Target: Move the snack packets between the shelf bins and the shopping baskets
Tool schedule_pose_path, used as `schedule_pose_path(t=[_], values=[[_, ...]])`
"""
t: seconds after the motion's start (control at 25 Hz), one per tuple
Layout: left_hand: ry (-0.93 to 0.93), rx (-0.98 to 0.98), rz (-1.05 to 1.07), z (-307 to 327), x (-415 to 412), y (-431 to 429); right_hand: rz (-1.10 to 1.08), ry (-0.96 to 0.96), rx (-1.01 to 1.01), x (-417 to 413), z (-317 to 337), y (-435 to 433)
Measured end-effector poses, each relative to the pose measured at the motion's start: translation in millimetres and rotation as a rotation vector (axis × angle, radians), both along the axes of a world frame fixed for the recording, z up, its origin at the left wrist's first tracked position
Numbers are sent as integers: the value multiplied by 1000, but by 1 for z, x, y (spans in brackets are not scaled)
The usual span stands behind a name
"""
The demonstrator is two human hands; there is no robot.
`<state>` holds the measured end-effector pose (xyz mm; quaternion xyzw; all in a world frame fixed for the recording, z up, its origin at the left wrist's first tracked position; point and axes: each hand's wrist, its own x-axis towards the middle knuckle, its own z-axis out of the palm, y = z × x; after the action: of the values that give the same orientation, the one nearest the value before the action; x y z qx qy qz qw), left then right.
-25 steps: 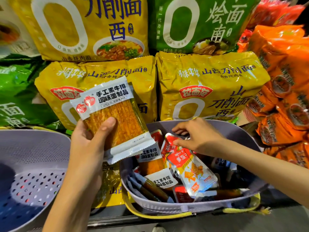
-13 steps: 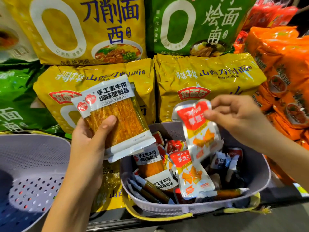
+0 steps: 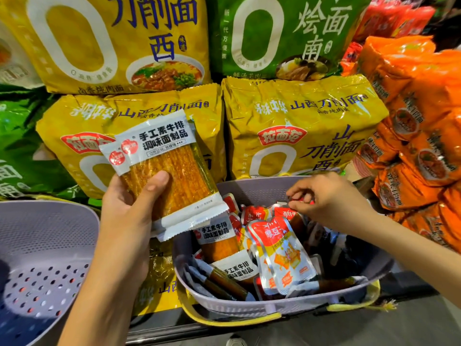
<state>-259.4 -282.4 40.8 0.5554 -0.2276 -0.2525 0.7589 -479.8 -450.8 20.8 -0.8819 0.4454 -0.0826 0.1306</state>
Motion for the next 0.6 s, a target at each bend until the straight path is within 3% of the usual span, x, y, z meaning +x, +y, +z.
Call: schedule_pose_path(t=[0.08,0.16,0.32,0.6], values=[[3,-2,-6,0,0,0,89,227,-203,3,-12,-3],[6,-7,-14,0,1,1,174,227,-298,5,-20,-4],[11,1,-10,1,2,2,163,159,-66,-2,-1,-9],[19,5,-17,-1,2,2,226,-361,-177,-33,55,7]])
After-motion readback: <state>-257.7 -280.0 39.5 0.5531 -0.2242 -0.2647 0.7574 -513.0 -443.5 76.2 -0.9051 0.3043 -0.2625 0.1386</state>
